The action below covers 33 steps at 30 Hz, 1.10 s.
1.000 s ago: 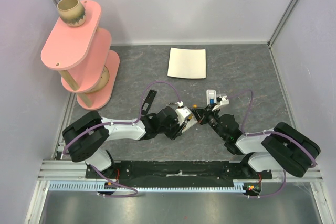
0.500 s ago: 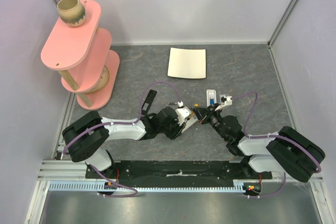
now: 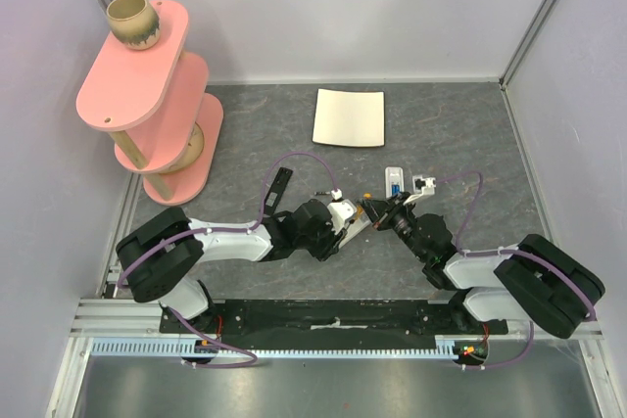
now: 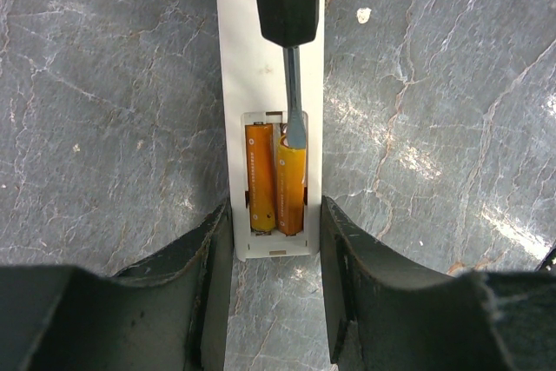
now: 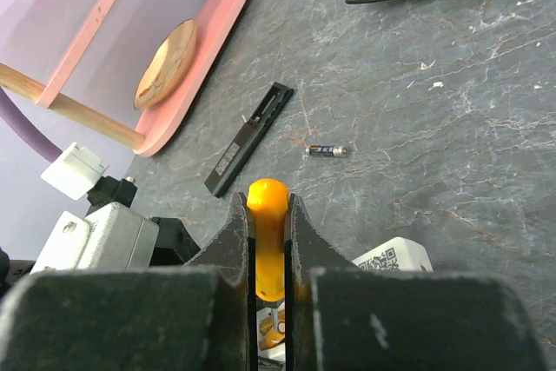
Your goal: Unload the batteries from the remote control
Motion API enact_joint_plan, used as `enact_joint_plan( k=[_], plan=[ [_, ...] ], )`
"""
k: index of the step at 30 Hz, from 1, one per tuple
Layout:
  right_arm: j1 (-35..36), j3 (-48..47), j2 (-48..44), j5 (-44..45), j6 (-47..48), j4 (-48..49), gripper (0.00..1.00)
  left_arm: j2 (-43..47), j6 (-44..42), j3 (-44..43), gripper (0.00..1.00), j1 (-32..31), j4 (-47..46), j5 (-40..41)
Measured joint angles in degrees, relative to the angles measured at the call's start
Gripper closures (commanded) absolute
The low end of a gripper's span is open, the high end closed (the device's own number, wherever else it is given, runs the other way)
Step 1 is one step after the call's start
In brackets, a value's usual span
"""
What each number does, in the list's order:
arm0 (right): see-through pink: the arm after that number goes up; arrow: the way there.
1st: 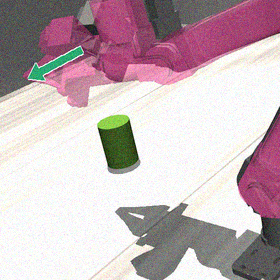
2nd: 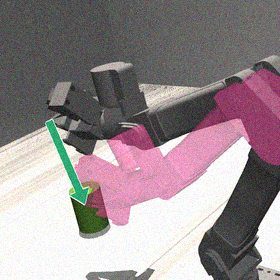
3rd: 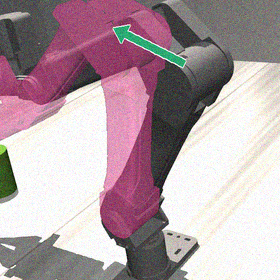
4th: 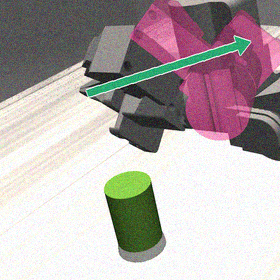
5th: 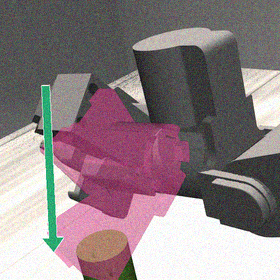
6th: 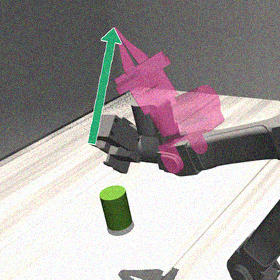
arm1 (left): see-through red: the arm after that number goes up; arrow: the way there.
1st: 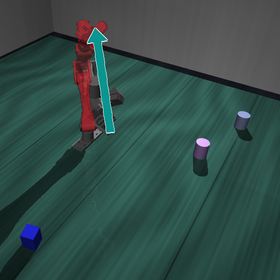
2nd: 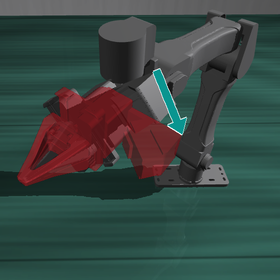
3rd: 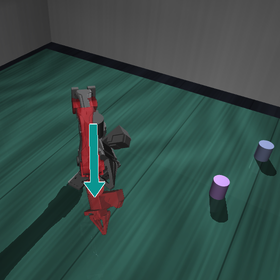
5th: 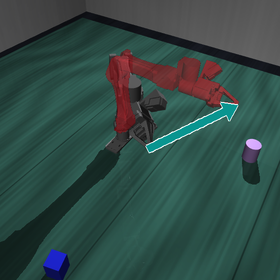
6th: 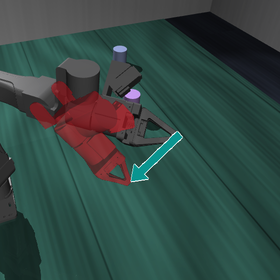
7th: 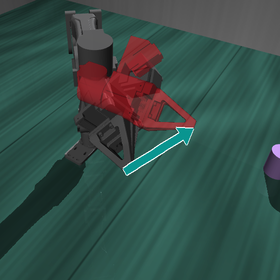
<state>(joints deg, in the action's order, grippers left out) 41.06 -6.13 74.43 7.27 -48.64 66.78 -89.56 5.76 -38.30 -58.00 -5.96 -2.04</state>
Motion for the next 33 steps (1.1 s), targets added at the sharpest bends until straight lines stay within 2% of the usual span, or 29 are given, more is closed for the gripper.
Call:
enact_joint_plan(
  k=[11,16,20,28,33],
  plan=[
    [-2.14,0.48,-2.45,-8.66,-7.5,1.27,1.0,-0.2,0.02,0.02,0.98,0.0,-0.79,0.0],
    [-2.34,0.61,-3.74,-8.98,-7.67,0.96,1.0,-0.28,0.02,0.02,0.98,0.0,-0.98,0.0],
    [-2.34,0.48,-6.01,-8.26,-5.2,-2.78,1.0,-0.31,0.02,0.02,0.98,0.0,-1.01,0.0],
    [-2.34,-2.67,-11.21,-2.49,4.15,-16.74,1.0,-0.46,0.02,0.0,0.98,0.0,-1.27,-0.02],
    [-2.34,-3.19,-10.25,-0.9,6.88,-18.62,1.0,-0.74,0.02,0.0,0.98,0.0,-1.9,-0.02]
  ],
)
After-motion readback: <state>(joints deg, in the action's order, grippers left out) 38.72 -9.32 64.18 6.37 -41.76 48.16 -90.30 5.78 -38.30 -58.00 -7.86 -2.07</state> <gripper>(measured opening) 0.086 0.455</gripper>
